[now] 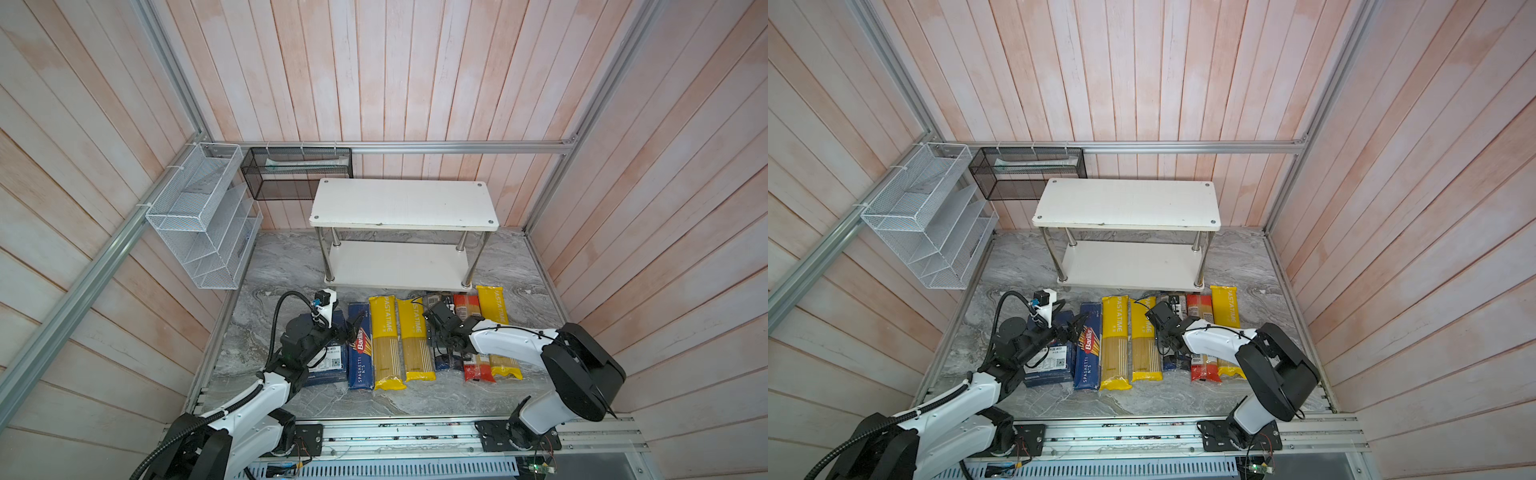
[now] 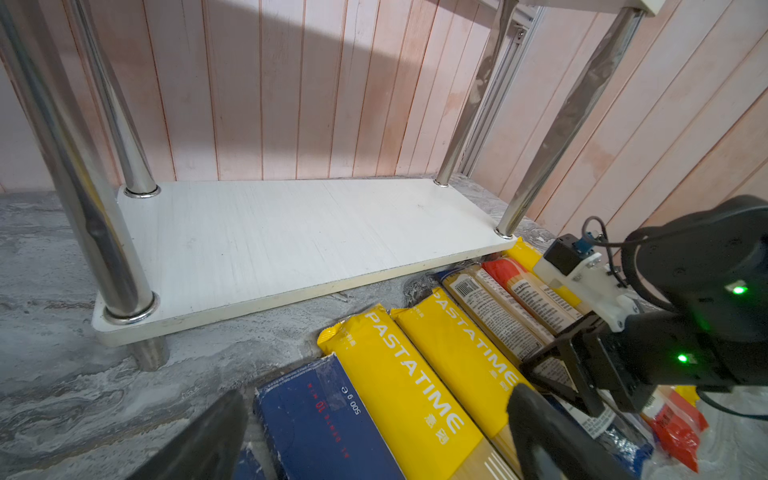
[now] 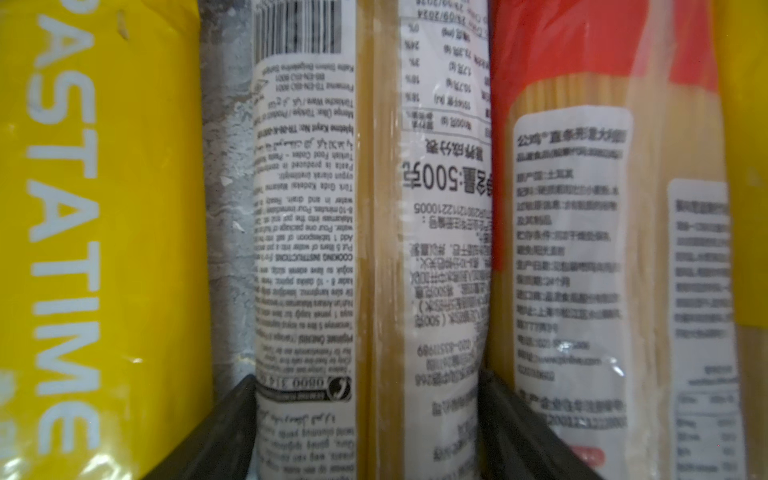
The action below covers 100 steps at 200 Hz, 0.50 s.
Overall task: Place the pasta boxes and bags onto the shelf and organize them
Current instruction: 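Lower the right gripper and close it on the clear white-labelled spaghetti bag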
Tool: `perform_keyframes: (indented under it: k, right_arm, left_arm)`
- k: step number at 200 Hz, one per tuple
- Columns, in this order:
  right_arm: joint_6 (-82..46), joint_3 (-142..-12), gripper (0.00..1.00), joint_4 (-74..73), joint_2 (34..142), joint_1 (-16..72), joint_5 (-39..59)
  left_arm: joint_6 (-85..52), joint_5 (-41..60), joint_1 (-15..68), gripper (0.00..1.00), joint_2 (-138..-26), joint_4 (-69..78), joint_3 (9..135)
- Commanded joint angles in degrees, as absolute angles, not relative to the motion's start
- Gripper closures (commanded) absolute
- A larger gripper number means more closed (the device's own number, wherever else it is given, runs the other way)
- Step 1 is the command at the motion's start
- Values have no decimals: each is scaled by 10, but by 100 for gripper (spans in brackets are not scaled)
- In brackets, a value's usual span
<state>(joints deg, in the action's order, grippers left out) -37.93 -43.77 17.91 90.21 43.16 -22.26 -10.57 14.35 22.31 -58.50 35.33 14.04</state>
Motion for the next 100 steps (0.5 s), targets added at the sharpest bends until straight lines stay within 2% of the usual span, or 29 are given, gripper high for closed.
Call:
perform_keyframes:
  k: [1,41,100]
  right_arm:
    - [-380,-454,19,202,927,436,-240]
    - [-381,-442,22,186,928,439,-240]
    - [-391,-406,32,169,892,443,-228]
  left_arm:
    - [-102,137,226,0,-588,355,141]
    - [-101,140,226,0,-585,363,136]
    - [-98,136,227,0,-586,361,137]
